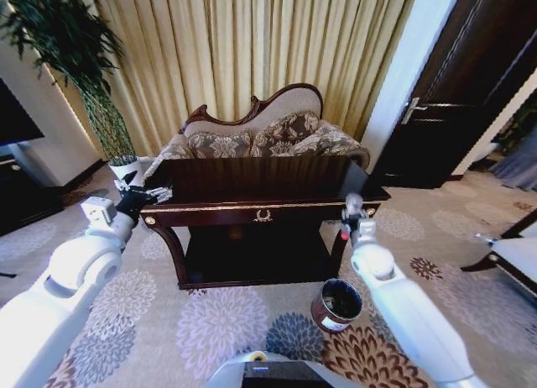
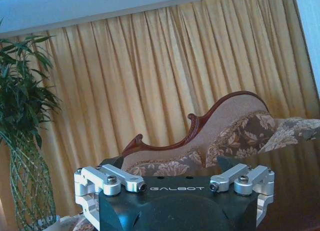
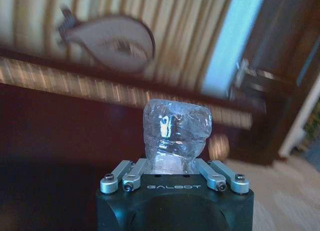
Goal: Move to the front of the table and place the trash on the table into the trash bin.
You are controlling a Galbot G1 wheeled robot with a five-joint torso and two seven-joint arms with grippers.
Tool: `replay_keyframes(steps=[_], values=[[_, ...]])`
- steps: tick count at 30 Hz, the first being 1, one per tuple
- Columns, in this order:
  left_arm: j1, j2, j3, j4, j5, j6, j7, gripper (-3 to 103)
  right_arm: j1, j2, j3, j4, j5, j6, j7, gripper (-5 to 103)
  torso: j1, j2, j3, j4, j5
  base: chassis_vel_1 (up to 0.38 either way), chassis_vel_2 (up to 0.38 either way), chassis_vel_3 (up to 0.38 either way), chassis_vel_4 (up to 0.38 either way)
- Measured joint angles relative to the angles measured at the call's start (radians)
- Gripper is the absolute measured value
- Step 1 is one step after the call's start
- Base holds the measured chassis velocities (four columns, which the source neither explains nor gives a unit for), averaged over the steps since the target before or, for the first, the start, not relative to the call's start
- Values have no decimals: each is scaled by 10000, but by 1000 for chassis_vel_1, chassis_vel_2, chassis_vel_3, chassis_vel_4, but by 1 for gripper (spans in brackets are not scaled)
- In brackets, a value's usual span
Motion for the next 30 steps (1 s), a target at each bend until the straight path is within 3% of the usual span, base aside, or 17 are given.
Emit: replay_keyframes(steps=[9, 16, 24, 29, 30], values=[[160, -153, 22, -66, 23, -63, -4, 100, 367, 1179, 494, -3813, -1149, 1652, -336, 27, 0, 0, 0, 0, -3, 0, 0, 0, 0], [269, -204, 25, -87, 106, -201, 4, 100, 961, 2048, 733, -5669, -1483, 2237, -470, 27, 0, 0, 0, 2, -1, 0, 0, 0, 0], [509, -333, -143, -397, 97, -382, 23, 100, 1806, 2288, 575, -7851, -1779, 2990, -293, 27, -1, 0, 0, -1, -1, 0, 0, 0, 0], [864, -343, -520, -584, 66, -475, 70, 100, 1937, 2210, 419, -8274, -1819, 3070, -126, 25, 0, 0, 0, 1, -2, 0, 0, 0, 0], [1037, -340, -712, -638, 62, -539, 169, 100, 1932, 2179, 401, -8306, -1818, 3099, -68, 30, 0, 0, 0, 0, -1, 0, 0, 0, 0]])
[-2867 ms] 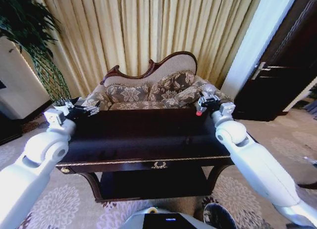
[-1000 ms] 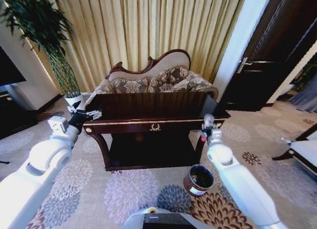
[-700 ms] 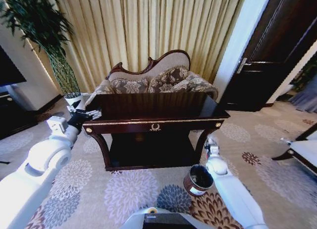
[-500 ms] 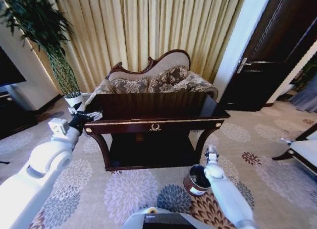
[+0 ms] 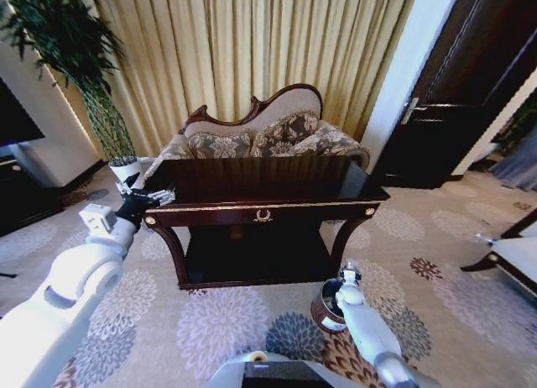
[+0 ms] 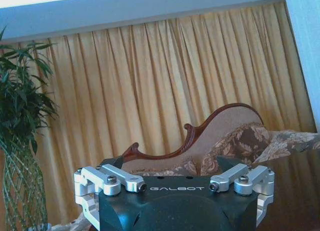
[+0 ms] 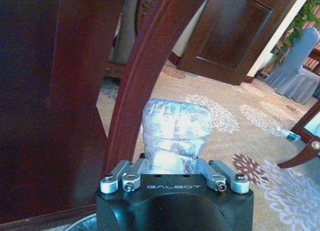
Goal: Move to the front of the table and place the trash on the table into the trash bin.
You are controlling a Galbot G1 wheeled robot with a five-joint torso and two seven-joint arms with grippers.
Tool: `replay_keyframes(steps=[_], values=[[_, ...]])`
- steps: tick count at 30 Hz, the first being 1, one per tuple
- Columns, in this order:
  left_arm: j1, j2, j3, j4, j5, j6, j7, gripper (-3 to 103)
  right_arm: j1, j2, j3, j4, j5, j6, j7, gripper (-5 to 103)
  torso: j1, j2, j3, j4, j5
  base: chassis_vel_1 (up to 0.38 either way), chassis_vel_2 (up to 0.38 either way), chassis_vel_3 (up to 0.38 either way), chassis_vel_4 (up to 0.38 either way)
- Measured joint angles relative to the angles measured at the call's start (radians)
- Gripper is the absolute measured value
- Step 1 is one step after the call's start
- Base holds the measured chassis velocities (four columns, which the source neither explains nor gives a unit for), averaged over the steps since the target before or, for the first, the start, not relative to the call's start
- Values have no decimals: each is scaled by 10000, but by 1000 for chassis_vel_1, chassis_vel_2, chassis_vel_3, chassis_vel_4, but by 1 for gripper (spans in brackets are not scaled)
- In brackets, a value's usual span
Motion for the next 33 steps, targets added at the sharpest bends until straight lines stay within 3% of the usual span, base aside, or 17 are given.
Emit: replay_keyframes(steps=[1, 4, 8, 10, 12, 13, 16, 19, 27, 29, 32, 33], values=[[0, 0, 0, 0, 0, 0, 0, 100, 0, 0, 0, 0, 0, 0, 0, 30, 0, 0, 0, 0, 0, 0, 0, 0, 0], [355, -14, -328, -125, 30, -178, 160, 100, -70, -44, -36, -9, 4, 363, 181, 46, -1, 1, 0, 0, 0, 0, 0, 0, 0], [424, -16, -358, -250, 30, -239, 162, 100, -122, -55, -39, 52, 3, 457, 304, 57, -1, 1, 0, 1, -1, 0, 0, 0, 0], [404, 5, -360, -386, 8, -258, 144, 100, -209, -70, -40, 239, 19, 459, 439, 68, -1, 1, 0, 0, 0, 0, 0, 0, 0], [397, 8, -360, -403, 4, -258, 140, 100, -225, -77, -40, 272, 20, 459, 453, 68, -1, 1, 0, 0, 0, 0, 0, 0, 0], [377, 18, -360, -478, -9, -260, 119, 100, -304, -115, -44, 412, 25, 459, 518, 79, -1, 1, 0, 0, 0, 0, 0, 0, 0], [406, 22, -382, -543, -16, -260, 109, 100, -362, -147, -46, 520, 34, 459, 565, 84, -1, 1, 0, -1, -1, 0, 0, 0, 0], [593, 19, -539, -695, -23, -260, 97, 100, -503, -208, -41, 894, 110, 415, 636, 98, -1, 1, 0, 0, 0, 0, 0, 0, 0], [950, -66, -816, -897, -29, -264, 6, 100, -1001, -358, 116, 2832, -86, 353, 577, 100, -1, 0, 0, 6, 1, 0, 0, 0, 0], [1050, -126, -919, -918, -33, -264, -52, 100, -1695, -491, 533, 5487, 110, -439, -697, 100, -1, 0, 0, 0, -1, 0, 0, 0, 0], [1070, -143, -957, -921, -47, -265, -72, 100, -1963, -639, 543, 6410, 336, -743, -1034, 100, -1, 1, -1, 4, -3, 0, 0, 0, 0], [1090, -176, -1003, -923, -83, -264, -110, 100, -2325, -847, 543, 7832, 649, -1234, -1458, 100, -1, 1, -1, -4, -2, 0, 0, 0, 0]])
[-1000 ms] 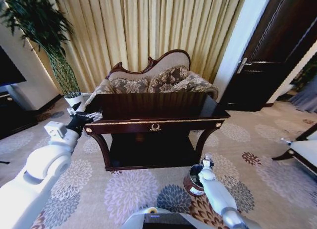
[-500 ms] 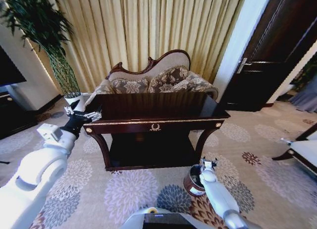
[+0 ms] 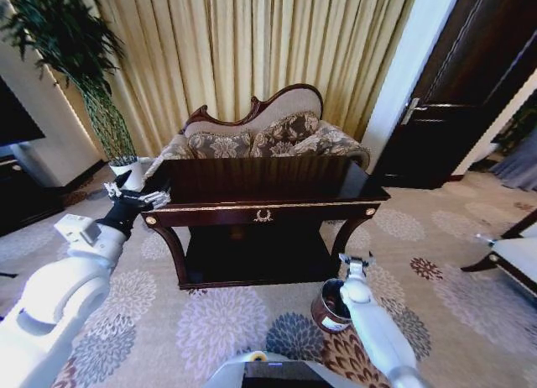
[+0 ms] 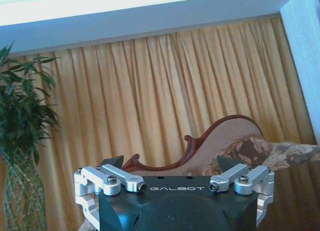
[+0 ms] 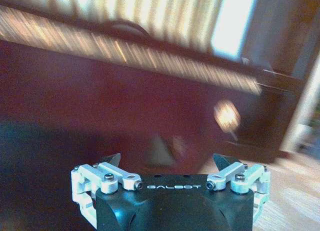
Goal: Move to the front of the table and place the trash on the table into the trash bin.
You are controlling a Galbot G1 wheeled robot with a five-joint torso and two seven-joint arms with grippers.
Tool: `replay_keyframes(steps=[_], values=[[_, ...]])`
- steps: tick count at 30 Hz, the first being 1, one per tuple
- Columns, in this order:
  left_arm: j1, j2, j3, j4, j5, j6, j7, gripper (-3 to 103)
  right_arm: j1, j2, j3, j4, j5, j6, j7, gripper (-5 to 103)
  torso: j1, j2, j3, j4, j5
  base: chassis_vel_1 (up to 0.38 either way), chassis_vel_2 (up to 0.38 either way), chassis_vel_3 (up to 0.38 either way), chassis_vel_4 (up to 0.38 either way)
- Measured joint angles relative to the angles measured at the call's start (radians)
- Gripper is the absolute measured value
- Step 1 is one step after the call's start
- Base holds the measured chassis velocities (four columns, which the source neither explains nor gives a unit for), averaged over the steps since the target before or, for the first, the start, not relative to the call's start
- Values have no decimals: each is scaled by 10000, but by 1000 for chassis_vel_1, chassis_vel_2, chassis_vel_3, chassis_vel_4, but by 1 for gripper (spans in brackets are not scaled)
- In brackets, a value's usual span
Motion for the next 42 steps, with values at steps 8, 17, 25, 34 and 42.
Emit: replay_keyframes(steps=[8, 17, 25, 34, 42], values=[[5, -302, 149, 268, 47, -102, 42, 100, -1076, -794, -124, 4713, 651, -1407, -938, 100, 0, 0, -1, 3, -6, 0, 0, 0, 0], [-341, -409, 559, 520, 91, -115, 95, 100, -1041, -1069, -201, 7624, 3273, -3995, -660, 100, 0, 0, 0, 5, 0, 0, 0, 0, 0], [-495, -466, 754, 680, 125, -61, 129, 100, -768, -1075, -261, 7386, 3294, -3977, -511, 100, 0, -1, 1, 4, 1, 0, 0, 0, 0], [-602, -431, 892, 742, 133, -28, 129, 100, -613, -1053, -290, 6948, 3216, -3666, -509, 100, 2, -2, 2, 4, 2, 20, -22, -26, 25], [-739, -348, 1084, 769, 163, 20, 110, 100, -646, -1025, -234, 6787, 3166, -3446, -511, 100, 0, -1, 0, 3, 2, 111, -102, -107, 109]])
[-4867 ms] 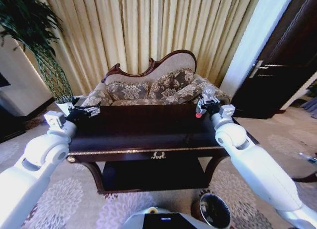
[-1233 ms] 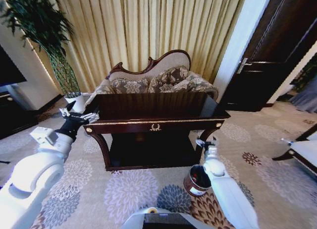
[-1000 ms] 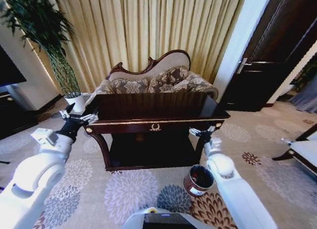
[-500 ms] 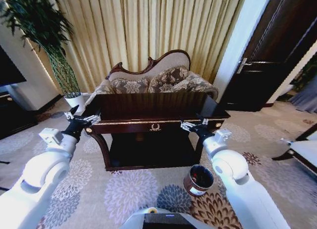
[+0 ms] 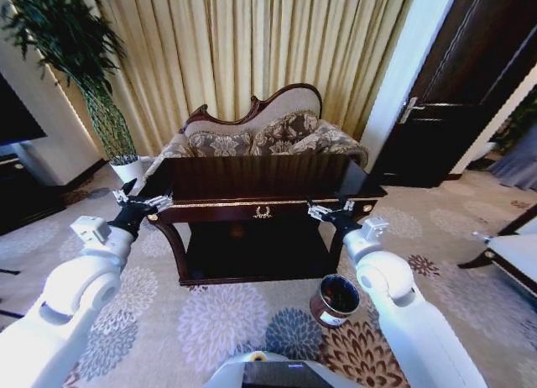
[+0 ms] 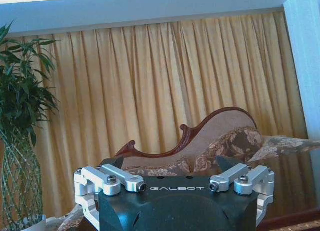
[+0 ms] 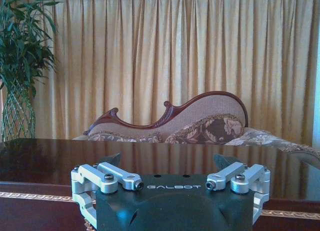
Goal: Move to the front of the table and place the trash on the table into the trash bin.
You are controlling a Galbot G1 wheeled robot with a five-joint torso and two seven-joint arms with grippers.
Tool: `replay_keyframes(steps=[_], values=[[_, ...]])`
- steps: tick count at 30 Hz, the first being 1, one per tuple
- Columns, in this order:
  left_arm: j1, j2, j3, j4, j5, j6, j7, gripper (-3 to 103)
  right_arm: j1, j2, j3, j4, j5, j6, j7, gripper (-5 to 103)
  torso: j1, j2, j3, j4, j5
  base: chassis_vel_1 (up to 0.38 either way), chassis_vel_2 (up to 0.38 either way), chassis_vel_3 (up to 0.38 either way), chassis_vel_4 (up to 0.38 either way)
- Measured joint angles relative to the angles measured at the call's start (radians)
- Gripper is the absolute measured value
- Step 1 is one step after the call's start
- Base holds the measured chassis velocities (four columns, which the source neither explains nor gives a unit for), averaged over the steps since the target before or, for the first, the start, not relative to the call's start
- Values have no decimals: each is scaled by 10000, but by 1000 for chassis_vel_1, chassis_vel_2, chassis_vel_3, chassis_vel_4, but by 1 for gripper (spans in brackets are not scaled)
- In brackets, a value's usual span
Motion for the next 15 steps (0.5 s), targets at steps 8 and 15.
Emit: replay_keyframes(steps=[8, 15], values=[[-151, 81, 210, 37, 18, 46, -45, 100, 42, -9, 75, -119, -24, 113, -86, 100, -1, 1, 0, 2, -1, 115, -112, -113, 103], [-197, 82, 326, 55, 108, 52, -56, 100, 155, 1, 46, -244, -45, 116, -124, 100, 0, 0, 1, 0, 0, 87, -106, -98, 100]])
